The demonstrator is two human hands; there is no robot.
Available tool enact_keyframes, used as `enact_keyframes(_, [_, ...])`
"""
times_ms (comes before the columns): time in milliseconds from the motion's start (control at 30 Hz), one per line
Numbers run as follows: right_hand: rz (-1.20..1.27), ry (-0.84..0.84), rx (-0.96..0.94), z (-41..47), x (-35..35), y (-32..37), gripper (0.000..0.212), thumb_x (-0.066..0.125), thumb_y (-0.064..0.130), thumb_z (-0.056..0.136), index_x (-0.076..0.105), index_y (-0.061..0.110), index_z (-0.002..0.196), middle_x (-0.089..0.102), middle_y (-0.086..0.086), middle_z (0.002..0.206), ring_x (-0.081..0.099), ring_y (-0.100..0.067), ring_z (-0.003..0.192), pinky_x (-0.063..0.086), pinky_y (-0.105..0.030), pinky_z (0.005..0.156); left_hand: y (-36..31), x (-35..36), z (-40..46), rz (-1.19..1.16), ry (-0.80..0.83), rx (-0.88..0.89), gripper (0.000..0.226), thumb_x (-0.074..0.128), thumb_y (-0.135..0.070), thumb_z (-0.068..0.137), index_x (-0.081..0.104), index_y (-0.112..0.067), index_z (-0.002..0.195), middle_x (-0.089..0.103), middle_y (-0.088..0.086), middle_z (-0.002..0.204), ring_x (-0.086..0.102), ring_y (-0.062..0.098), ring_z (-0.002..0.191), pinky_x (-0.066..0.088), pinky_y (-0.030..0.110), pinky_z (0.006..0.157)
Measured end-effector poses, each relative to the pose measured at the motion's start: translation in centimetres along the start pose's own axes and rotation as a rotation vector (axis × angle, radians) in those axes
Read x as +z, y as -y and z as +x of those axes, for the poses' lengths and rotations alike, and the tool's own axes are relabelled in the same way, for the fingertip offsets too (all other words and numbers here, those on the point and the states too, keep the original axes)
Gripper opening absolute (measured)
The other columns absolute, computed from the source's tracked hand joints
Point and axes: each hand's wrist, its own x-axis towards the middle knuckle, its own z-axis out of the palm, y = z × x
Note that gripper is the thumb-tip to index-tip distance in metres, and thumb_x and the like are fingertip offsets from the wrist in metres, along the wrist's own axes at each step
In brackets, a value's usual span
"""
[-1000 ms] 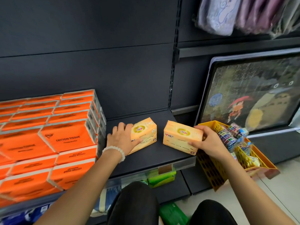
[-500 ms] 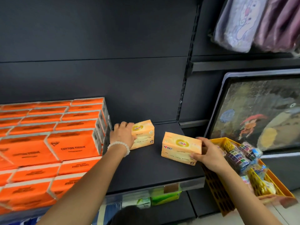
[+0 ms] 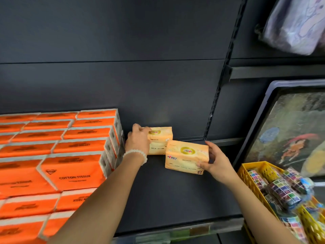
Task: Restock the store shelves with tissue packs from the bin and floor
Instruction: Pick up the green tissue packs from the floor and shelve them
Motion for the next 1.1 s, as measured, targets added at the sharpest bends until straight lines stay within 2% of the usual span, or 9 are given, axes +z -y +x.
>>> enact_keyframes(67, [0.032, -0.016, -0.001, 0.4, 0.5, 0.0, 0.087, 0.078, 0.006, 0.072, 0.029, 0.021, 0.144, 0.05, 0.005, 0.133, 0.047, -0.014, 0.124, 0.05, -0.035, 0.095, 0.2, 0.3, 0.0, -0.071, -0.028, -0.025, 0.039, 0.061, -0.018, 0.089, 0.055, -0.024, 0.127, 0.037, 0.004, 0.125, 0.043, 0.024, 0.113, 0.04, 0.033, 0.098])
enact_keyframes(133, [0.053, -0.031, -0.015, 0.7, 0.9, -0.1, 0.081, 0.077, 0.004, 0.073, 0.034, 0.019, 0.14, 0.052, 0.006, 0.128, 0.049, -0.011, 0.12, 0.051, -0.025, 0.086, 0.3, 0.4, -0.2, -0.098, -0.037, -0.022, 0.039, 0.061, -0.022, 0.089, 0.055, -0.024, 0.128, 0.036, 0.003, 0.125, 0.042, 0.023, 0.114, 0.038, 0.032, 0.098])
enact_keyframes(200, [0.071, -0.029, -0.028, 0.9, 1.2, -0.1, 0.074, 0.075, 0.003, 0.075, 0.038, 0.018, 0.137, 0.054, 0.008, 0.123, 0.052, -0.009, 0.116, 0.051, -0.017, 0.075, 0.2, 0.3, -0.6, -0.087, -0.034, -0.009, 0.038, 0.056, -0.031, 0.091, 0.055, -0.023, 0.128, 0.036, 0.003, 0.127, 0.045, 0.024, 0.113, 0.039, 0.032, 0.097])
enact_keyframes(267, [0.075, -0.013, -0.043, 1.2, 1.6, 0.0, 0.071, 0.073, 0.003, 0.077, 0.039, 0.018, 0.137, 0.055, 0.008, 0.122, 0.053, -0.007, 0.114, 0.051, -0.014, 0.071, -0.1, -0.1, -0.9, -0.095, -0.01, -0.033, 0.038, 0.047, -0.04, 0.094, 0.055, -0.023, 0.128, 0.035, 0.003, 0.131, 0.048, 0.026, 0.113, 0.04, 0.035, 0.097])
enact_keyframes(433, [0.031, 0.037, -0.065, 2.0, 3.1, 0.9, 0.071, 0.073, 0.006, 0.079, 0.038, 0.02, 0.14, 0.056, 0.013, 0.117, 0.054, -0.008, 0.113, 0.052, -0.027, 0.086, -0.5, -0.2, -1.6, -0.067, 0.072, -0.029, 0.047, 0.039, -0.051, 0.094, 0.051, -0.027, 0.133, 0.031, 0.001, 0.139, 0.044, 0.027, 0.119, 0.038, 0.038, 0.101])
enact_keyframes(600, [0.016, 0.092, -0.101, 2.8, 5.5, 2.4, 0.068, 0.071, 0.009, 0.081, 0.038, 0.023, 0.139, 0.053, 0.014, 0.116, 0.05, -0.006, 0.111, 0.044, -0.014, 0.082, 0.0, -0.1, -1.9, -0.078, 0.075, 0.001, 0.045, 0.044, -0.045, 0.095, 0.049, -0.026, 0.135, 0.029, 0.0, 0.141, 0.04, 0.024, 0.123, 0.034, 0.036, 0.106])
enact_keyframes(767, [0.04, 0.16, -0.092, 3.8, 6.5, 3.0, 0.064, 0.071, 0.012, 0.082, 0.043, 0.028, 0.137, 0.061, 0.011, 0.115, 0.056, -0.009, 0.112, 0.048, -0.029, 0.094, 0.5, 0.1, -1.8, -0.149, 0.025, 0.013, 0.038, 0.044, -0.035, 0.097, 0.054, -0.023, 0.132, 0.033, 0.0, 0.139, 0.041, 0.023, 0.122, 0.031, 0.032, 0.108])
enact_keyframes(933, [0.003, 0.237, -0.103, 4.3, 6.6, 3.3, 0.056, 0.068, 0.014, 0.084, 0.046, 0.036, 0.131, 0.063, 0.015, 0.112, 0.056, -0.006, 0.109, 0.048, -0.028, 0.093, 0.7, 0.2, -1.4, -0.149, -0.001, 0.024, 0.035, 0.045, -0.03, 0.098, 0.057, -0.021, 0.129, 0.037, 0.003, 0.14, 0.044, 0.023, 0.122, 0.031, 0.03, 0.107])
enact_keyframes(1100, [-0.001, 0.202, -0.125, 4.0, 7.2, 3.0, 0.057, 0.069, 0.015, 0.084, 0.046, 0.033, 0.133, 0.064, 0.015, 0.111, 0.057, -0.004, 0.107, 0.046, -0.02, 0.089, 0.7, 0.2, -1.4, -0.139, -0.008, 0.012, 0.034, 0.042, -0.024, 0.099, 0.057, -0.018, 0.13, 0.037, 0.003, 0.143, 0.042, 0.022, 0.126, 0.03, 0.03, 0.11])
